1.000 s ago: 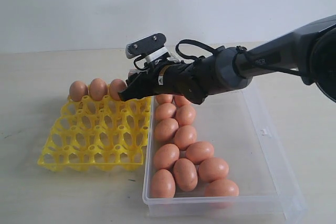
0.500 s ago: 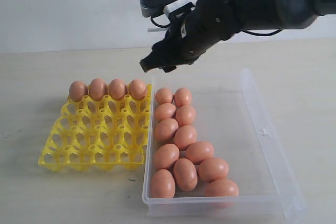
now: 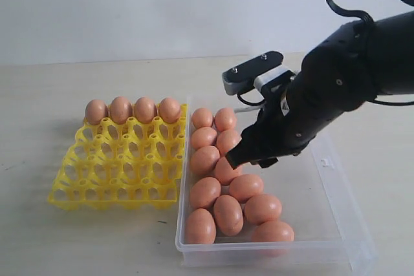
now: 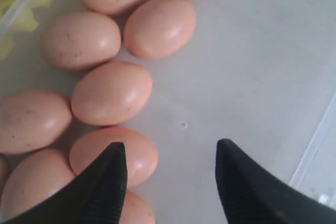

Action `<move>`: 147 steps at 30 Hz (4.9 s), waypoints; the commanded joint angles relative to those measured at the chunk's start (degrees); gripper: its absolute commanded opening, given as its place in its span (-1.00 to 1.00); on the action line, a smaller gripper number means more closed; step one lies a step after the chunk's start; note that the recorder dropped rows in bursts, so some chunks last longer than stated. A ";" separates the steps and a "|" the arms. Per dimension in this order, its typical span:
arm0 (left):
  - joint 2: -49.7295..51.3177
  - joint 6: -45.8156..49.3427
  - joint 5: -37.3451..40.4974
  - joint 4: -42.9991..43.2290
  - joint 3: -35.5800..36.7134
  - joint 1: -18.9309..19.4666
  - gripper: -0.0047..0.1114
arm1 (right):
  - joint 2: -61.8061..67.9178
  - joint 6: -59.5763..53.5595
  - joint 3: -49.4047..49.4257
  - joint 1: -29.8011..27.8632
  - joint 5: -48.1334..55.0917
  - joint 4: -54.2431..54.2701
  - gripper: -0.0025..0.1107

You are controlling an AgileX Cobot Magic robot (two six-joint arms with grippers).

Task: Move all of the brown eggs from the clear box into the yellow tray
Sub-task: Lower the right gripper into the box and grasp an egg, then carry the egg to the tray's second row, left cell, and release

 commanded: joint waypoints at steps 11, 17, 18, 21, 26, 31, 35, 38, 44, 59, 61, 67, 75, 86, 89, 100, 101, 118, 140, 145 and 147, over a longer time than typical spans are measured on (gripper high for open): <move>-0.35 -0.31 -0.49 -0.44 -0.23 0.10 -0.92 | -0.88 10.76 6.51 -0.09 -8.65 14.82 -0.02; -0.35 -0.31 -0.49 -0.44 -0.23 0.10 -0.92 | -0.88 9.94 6.51 -0.09 -8.64 14.18 -0.02; -0.35 -0.31 -0.49 -0.44 -0.23 0.10 -0.92 | -0.88 7.89 6.51 0.04 -8.64 13.26 -0.02; -0.35 -0.31 -0.49 -0.44 -0.23 0.10 -0.92 | -0.98 -8.99 6.51 0.04 -8.01 13.25 -0.02; -0.35 -0.31 -0.49 -0.44 -0.23 0.10 -0.92 | -1.09 -32.97 6.51 0.04 -5.18 12.94 -0.02; -0.35 -0.31 -0.49 -0.44 -0.23 0.10 -0.92 | -1.09 -41.53 6.26 0.04 -4.17 13.04 -0.02; -0.35 -0.31 -0.49 -0.44 -0.23 0.10 -0.92 | -1.09 -44.21 5.25 0.04 -3.00 13.37 -0.02; -0.35 -0.31 -0.49 -0.44 -0.23 0.10 -0.92 | -1.09 -47.49 4.71 0.04 -3.24 14.08 0.07; -0.35 -0.31 -0.49 -0.44 -0.23 0.10 -0.92 | -0.56 -49.59 4.71 0.04 -4.70 14.38 0.15; -0.35 -0.31 -0.49 -0.44 -0.23 0.10 -0.92 | 6.60 -49.39 1.41 0.04 -6.29 14.50 0.15; -0.35 -0.31 -0.49 -0.44 -0.23 0.10 -0.92 | 7.68 -49.39 0.63 0.04 -5.99 14.50 0.15; -0.35 -0.31 -0.49 -0.44 -0.23 0.10 -0.92 | 9.19 -49.49 0.24 0.04 -4.43 14.36 0.15; -0.35 -0.31 -0.49 -0.44 -0.23 0.10 -0.92 | 9.68 -49.49 0.24 0.04 -4.79 14.36 -0.46; -0.35 -0.31 -0.49 -0.44 -0.23 0.10 -0.92 | -4.17 -44.23 0.24 -0.10 -10.12 12.90 -0.96; -0.35 -0.31 -0.49 -0.44 -0.23 0.10 -0.92 | -4.84 -34.43 0.24 0.03 -23.61 12.90 -0.96; -0.35 -0.31 -0.49 -0.44 -0.23 0.10 -0.92 | 14.87 -10.86 -13.09 8.35 -44.50 7.90 -0.96; -0.35 -0.31 -0.49 -0.44 -0.23 0.10 -0.92 | 17.61 -6.40 -15.88 8.89 -47.41 7.26 -0.96; -0.35 -0.07 -0.33 0.86 -0.23 0.10 -0.92 | 41.10 14.60 -39.17 11.67 -55.11 -3.88 -0.96; -0.35 -0.07 -0.33 0.86 -0.23 0.10 -0.92 | 44.90 17.10 -41.52 12.57 -49.63 -4.61 -0.62; -0.35 -0.07 -0.33 0.86 -0.23 0.10 -0.92 | 44.90 17.10 -41.52 12.57 -48.51 -4.61 -0.30; -0.35 -0.07 -0.33 0.86 -0.23 0.10 -0.92 | 44.90 17.10 -41.52 12.57 -48.51 -4.40 -0.14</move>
